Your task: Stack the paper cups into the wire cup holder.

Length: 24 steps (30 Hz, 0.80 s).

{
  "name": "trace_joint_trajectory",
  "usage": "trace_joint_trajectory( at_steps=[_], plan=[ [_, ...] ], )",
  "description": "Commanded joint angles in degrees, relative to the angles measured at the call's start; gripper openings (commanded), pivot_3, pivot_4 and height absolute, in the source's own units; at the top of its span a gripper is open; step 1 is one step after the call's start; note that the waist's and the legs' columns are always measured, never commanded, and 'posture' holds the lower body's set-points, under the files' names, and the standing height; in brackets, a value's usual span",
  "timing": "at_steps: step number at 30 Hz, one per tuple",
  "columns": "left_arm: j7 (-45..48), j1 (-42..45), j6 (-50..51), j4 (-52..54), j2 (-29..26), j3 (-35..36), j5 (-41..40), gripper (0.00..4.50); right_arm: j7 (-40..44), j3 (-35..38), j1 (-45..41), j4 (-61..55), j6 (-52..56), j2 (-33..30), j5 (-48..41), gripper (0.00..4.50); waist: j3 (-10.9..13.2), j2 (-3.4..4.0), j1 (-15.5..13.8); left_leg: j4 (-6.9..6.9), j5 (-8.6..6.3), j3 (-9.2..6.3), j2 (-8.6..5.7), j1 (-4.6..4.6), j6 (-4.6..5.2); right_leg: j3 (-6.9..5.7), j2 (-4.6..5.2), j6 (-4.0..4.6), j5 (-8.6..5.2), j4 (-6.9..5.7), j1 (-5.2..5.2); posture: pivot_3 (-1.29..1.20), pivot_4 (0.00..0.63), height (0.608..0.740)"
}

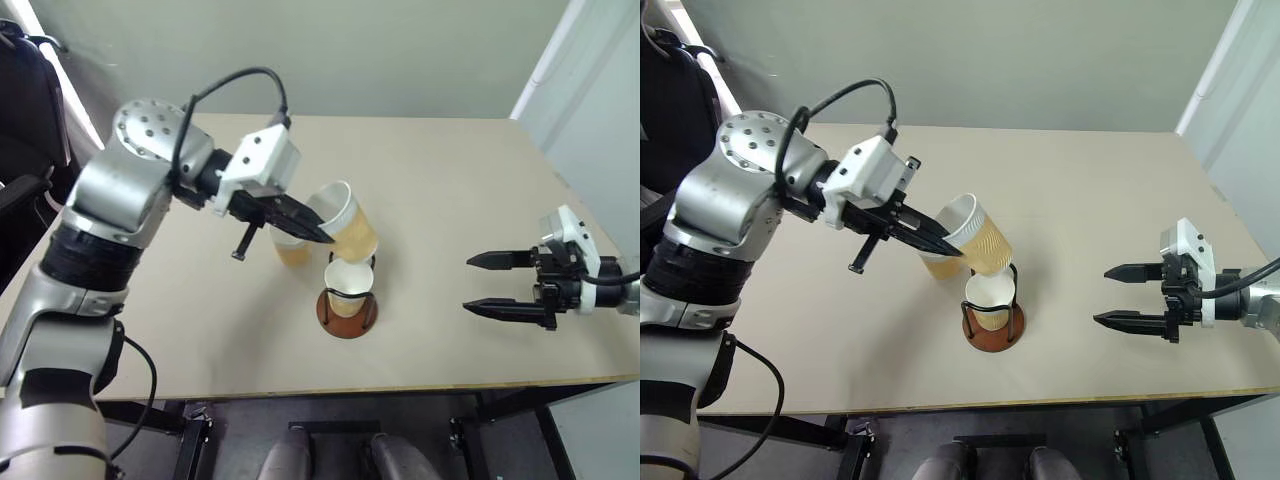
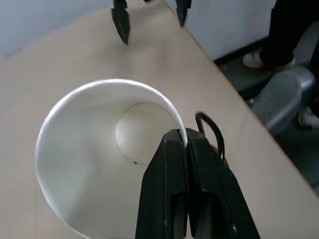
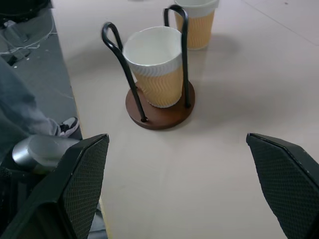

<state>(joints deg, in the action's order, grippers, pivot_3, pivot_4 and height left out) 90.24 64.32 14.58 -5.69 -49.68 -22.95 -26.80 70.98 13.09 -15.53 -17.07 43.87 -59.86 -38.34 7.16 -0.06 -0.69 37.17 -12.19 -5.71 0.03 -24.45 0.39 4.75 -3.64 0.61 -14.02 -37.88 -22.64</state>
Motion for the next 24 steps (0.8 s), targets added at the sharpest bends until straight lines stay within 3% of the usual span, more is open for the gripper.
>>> trace_joint_trajectory(
  at_steps=[1, 14, 24],
  plan=[
    [2.26, 1.67, -4.60, -1.77, 0.27, -1.97, 0.59, 0.02, -1.06, 3.69, 0.60, -2.65, 0.48, -1.21, -1.83, 4.50, 0.00, 0.00, -0.04, 0.00, 0.00, 0.00, -0.01, -0.01, 0.00, 0.00, 0.00, -0.01, -0.01, 0.00, 0.00, 0.00, 0.150, 0.740],
    [2.26, -0.50, -4.68, 4.51, -2.34, -4.70, -2.19, 0.02, -3.34, 6.33, 3.89, -5.55, 1.04, -1.31, -3.19, 4.50, 0.02, -0.01, -0.04, 0.07, -0.05, 0.00, -0.07, -0.11, 0.09, 0.00, 0.03, -0.14, -0.08, 0.05, 0.00, 0.00, 0.150, 0.740],
    [2.26, -0.67, -7.77, 2.58, -0.97, -6.05, 3.22, 0.02, -4.12, 4.87, 2.49, -5.11, 0.92, -0.96, -3.31, 4.50, 0.02, -0.01, -0.04, 0.18, -0.06, -0.01, -0.07, -0.10, 0.10, 0.01, 0.03, -0.17, -0.07, 0.03, 0.03, 0.00, 0.150, 0.740]
  ],
)
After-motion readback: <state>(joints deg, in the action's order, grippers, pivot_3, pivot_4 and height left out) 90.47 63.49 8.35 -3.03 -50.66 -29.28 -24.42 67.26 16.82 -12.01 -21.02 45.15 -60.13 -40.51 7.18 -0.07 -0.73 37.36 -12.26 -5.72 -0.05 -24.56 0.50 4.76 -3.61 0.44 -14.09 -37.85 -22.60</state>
